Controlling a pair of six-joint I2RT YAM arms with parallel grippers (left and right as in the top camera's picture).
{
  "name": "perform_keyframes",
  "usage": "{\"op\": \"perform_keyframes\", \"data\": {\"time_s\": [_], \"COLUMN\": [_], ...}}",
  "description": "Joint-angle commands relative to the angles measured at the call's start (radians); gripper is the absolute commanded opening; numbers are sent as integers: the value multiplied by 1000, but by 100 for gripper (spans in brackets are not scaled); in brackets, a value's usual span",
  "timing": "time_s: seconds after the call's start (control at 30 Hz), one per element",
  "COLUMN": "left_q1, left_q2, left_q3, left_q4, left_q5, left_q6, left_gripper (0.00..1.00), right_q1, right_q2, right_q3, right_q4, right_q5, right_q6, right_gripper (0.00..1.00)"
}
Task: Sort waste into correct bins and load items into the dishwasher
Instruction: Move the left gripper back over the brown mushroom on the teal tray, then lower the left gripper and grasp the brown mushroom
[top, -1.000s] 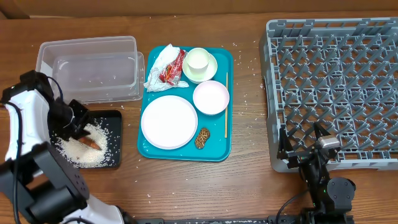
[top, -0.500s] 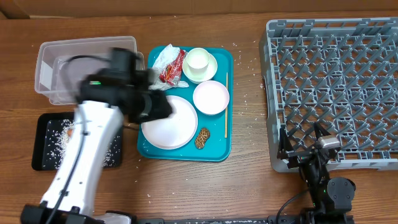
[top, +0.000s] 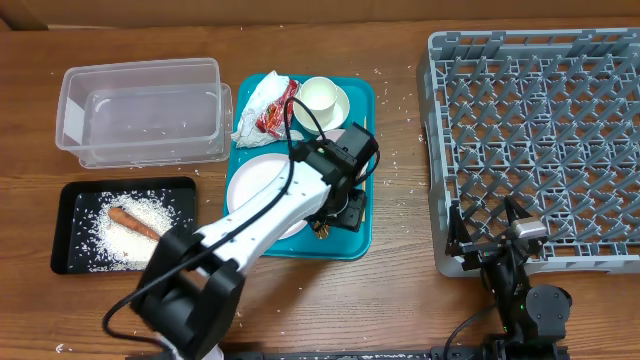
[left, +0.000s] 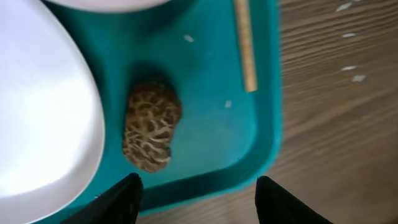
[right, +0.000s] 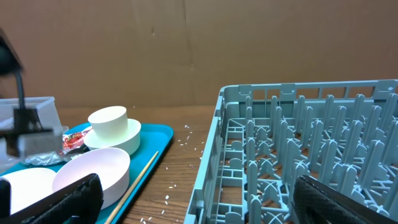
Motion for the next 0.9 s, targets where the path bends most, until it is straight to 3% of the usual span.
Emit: {"op": "perform_keyframes", "data": {"time_s": [0.0, 0.13, 0.23, 0.87], "left_q1": [2, 2, -2, -29], "left_q2": [48, 74, 82, 202], "left_q3": [-5, -5, -5, -5], "left_q4": [5, 19, 27, 50], "left_q5": [-97, -179, -171, -154], "left_q6": [20, 47, 103, 118], "left_gripper": [58, 58, 58, 56], "right_q1": [-3, -3, -3, -3], "right_q2": [-10, -10, -10, -10], "right_q3": [-10, -10, -10, -10], "right_q4": [4, 4, 4, 4], "right_q5": [9, 9, 9, 9], "right_q6": [3, 3, 3, 3], "right_gripper": [100, 100, 100, 100]}}
